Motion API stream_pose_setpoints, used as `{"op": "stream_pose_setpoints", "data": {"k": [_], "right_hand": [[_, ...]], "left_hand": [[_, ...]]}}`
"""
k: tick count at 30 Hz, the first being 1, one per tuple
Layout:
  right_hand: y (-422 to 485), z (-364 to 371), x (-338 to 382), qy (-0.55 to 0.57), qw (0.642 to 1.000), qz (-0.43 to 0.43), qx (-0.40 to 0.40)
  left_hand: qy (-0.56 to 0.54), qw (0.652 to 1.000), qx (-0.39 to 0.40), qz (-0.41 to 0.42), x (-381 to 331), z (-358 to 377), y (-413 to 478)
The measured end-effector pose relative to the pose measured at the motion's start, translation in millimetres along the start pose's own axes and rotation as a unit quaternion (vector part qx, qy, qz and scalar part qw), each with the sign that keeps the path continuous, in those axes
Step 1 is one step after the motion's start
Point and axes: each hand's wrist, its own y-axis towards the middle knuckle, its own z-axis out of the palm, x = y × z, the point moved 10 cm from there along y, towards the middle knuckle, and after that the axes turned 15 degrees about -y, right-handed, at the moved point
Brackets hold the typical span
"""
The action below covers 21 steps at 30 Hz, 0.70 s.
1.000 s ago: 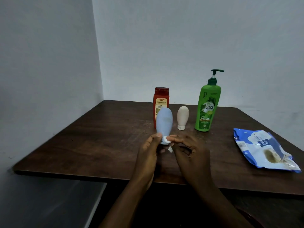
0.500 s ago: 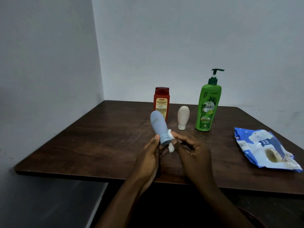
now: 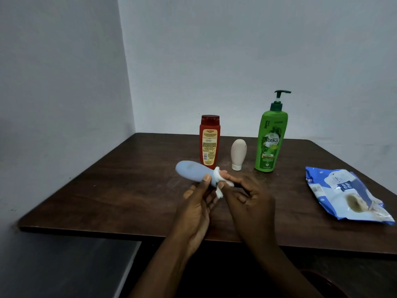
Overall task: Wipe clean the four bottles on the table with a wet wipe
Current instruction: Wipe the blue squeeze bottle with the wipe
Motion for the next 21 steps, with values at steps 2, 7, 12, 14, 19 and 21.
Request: {"op": "stream_pose_setpoints", "data": {"k": [2, 7, 12, 14, 19, 21], "right_hand": [[6, -3, -2, -0.003, 1.000, 0.008, -0.010], [9, -7, 1, -0.038, 0.999, -0.009, -0.027], [-2, -4, 18, -0.133, 0.984, -0.116, -0.009], [-10, 2, 20, -0.123, 0.983, -0.133, 0.022], [-4, -24, -7, -0.105, 0.990, -0.090, 0.013], [5, -32, -22, -0.114, 0.992, -0.050, 0.017]], "left_hand": [[-0.028, 0.999, -0.022, -0.013, 7, 0, -1], [-0.072, 0.994, -0.020, -0.078, 29, 9, -4], [-0.148, 0.982, -0.001, -0.116, 32, 21, -10], [-0.171, 0.976, 0.013, -0.133, 33, 27, -12], [-0.085, 0.991, 0.002, -0.107, 27, 29, -10], [-0.026, 0.996, -0.005, -0.088, 20, 22, -7]]}}
